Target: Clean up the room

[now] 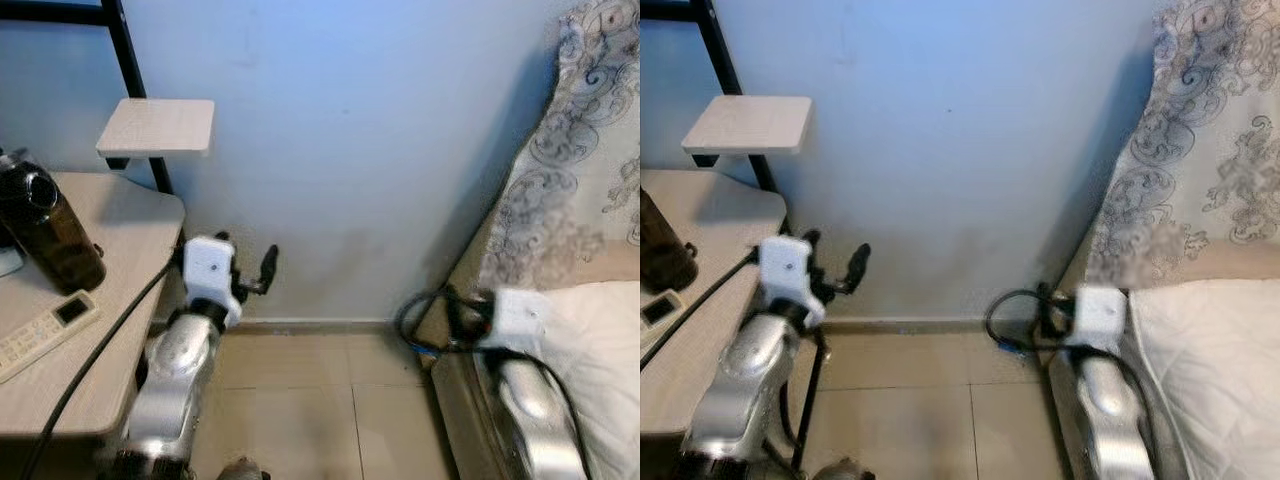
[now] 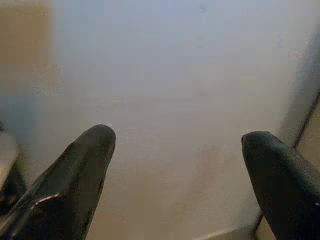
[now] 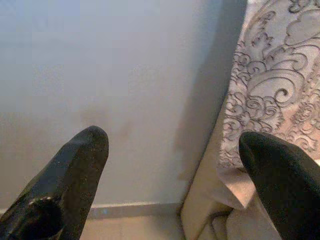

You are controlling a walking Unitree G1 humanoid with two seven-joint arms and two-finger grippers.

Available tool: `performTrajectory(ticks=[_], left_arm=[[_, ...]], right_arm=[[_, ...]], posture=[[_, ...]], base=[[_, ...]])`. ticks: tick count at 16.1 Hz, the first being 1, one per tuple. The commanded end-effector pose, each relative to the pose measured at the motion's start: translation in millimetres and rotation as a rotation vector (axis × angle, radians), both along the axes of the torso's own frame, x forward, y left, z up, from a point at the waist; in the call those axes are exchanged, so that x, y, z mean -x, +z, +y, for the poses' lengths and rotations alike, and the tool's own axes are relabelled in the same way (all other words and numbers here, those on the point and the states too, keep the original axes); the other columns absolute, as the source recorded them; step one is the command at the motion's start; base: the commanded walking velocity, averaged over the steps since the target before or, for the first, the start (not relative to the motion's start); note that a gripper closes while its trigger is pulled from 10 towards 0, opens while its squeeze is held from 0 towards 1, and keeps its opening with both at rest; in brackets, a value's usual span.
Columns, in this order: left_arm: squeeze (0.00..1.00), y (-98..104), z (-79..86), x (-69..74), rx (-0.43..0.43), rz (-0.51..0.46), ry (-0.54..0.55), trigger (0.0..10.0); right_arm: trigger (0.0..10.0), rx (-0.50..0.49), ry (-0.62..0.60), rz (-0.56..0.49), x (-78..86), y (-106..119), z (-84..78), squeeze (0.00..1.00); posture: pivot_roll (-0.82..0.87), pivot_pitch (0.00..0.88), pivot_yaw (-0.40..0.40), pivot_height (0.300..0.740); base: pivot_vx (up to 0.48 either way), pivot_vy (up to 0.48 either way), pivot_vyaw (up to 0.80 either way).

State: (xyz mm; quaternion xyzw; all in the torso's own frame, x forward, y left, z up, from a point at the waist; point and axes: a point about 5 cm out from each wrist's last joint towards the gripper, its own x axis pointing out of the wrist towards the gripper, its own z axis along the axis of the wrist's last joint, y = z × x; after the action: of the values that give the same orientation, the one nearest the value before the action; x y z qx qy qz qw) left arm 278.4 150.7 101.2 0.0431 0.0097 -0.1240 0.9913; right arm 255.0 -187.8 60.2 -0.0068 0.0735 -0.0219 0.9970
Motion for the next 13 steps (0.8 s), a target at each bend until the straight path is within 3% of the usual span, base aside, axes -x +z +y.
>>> performTrajectory(ticks=[1,2,4,5,11,13], left_arm=[[0.0,0,-11.1,-4.8,-0.016,-0.001,-0.021,10.0],[0.0,-2,-12.2,-7.2,0.037,0.015,-0.017,10.0],[0.0,-8,-8.2,-15.5,-0.067,0.047,0.003,10.0],[0.0,-5,-6.4,-18.1,-0.079,0.025,0.008,10.0],[0.0,2,-9.9,-23.5,-0.077,-0.028,-0.055,10.0],[0.0,4,-16.8,-21.8,-0.092,-0.048,-0.111,10.0]], right_arm=[[10.0,0.009,-0.034,0.006,-1.7,2,-8.8,0.0],[10.0,0.022,-0.043,-0.01,-4.6,6,-9.9,0.0],[10.0,0.018,-0.05,-0.014,-4.7,6,-9.8,0.0],[10.0,0.025,-0.055,-0.009,-4.3,6,-10.4,0.0],[10.0,0.032,-0.111,0.0,-4.6,2,-12.5,0.0],[10.0,0.029,-0.11,0.003,-3.0,0,-12.0,0.0]], posture=[[0.19,0.0,-0.078,0.74],[0.18,0.0,-0.074,0.74],[0.17,0.0,-0.071,0.74],[0.17,0.0,-0.067,0.74],[0.14,0.0,-0.035,0.74],[0.13,0.0,-0.027,0.74]], base=[[0.0,0.0,-0.78],[0.0,0.0,-0.78],[0.0,0.0,-0.79],[0.0,0.0,-0.78],[0.0,0.0,-0.78],[0.0,-0.48,-0.77]])
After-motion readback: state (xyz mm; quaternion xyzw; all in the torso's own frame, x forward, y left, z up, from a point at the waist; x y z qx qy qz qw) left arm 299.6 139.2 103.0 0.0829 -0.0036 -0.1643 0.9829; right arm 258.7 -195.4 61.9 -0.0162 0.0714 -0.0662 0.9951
